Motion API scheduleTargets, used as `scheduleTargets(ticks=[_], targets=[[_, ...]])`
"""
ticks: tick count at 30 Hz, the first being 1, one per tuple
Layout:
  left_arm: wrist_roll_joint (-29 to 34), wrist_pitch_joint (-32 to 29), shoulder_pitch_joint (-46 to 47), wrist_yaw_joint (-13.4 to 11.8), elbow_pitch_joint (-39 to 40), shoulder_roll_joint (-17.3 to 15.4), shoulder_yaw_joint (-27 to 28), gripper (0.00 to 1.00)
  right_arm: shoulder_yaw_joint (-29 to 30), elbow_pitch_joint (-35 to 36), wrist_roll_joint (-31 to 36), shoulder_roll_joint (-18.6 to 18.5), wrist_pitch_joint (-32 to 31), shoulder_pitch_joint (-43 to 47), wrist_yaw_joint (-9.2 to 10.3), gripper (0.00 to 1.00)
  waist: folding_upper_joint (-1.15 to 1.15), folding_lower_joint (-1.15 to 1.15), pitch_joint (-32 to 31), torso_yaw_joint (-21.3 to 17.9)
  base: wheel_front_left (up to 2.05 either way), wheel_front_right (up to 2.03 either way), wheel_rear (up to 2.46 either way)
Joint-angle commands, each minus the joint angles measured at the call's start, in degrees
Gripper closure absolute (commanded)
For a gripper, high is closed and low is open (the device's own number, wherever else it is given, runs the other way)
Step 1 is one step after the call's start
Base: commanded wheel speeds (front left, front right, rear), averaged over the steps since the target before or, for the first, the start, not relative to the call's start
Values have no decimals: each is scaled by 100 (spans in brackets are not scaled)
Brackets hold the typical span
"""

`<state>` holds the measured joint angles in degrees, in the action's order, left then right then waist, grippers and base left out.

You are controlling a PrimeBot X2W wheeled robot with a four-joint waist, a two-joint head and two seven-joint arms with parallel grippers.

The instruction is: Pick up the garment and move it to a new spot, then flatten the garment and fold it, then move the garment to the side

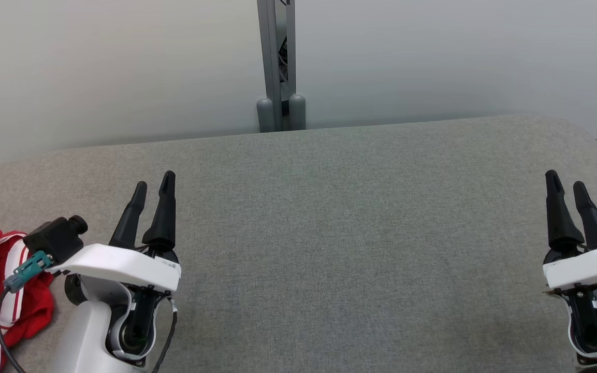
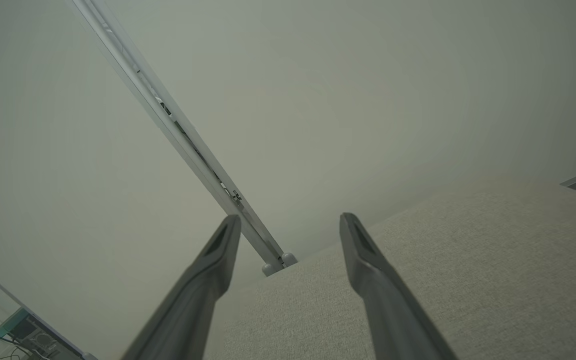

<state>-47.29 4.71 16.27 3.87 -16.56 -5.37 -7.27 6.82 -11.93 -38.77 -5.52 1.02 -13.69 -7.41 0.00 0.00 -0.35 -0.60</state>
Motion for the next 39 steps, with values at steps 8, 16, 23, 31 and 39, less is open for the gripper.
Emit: scheduleTargets(ticks=[8, 16, 23, 31, 39], targets=[[838, -47, -139, -152, 259, -184, -21, 0, -253, -20, 751, -32, 253, 61, -10, 0, 0, 0, -19, -4, 0, 0, 0], [1286, -17, -290, -258, 310, -226, -12, 0, -401, -130, 1218, -41, 404, 143, -10, 0, 0, 0, -35, -18, 0, 0, 0], [1696, 26, -397, -373, 322, -274, 38, 0, -514, -259, 1651, -8, 543, 184, -10, 0, 0, 0, -48, -18, 0, 0, 0], [2124, 40, -514, -475, 444, -338, 59, 0, -603, -395, 2053, 42, 642, 216, -11, 0, 0, 0, -62, -11, 0, 0, 0], [2493, -43, -634, -542, 538, -360, 25, 0, -662, -444, 2402, 84, 706, 266, -11, 0, 0, 0, -66, 2, 0, 0, 0]])
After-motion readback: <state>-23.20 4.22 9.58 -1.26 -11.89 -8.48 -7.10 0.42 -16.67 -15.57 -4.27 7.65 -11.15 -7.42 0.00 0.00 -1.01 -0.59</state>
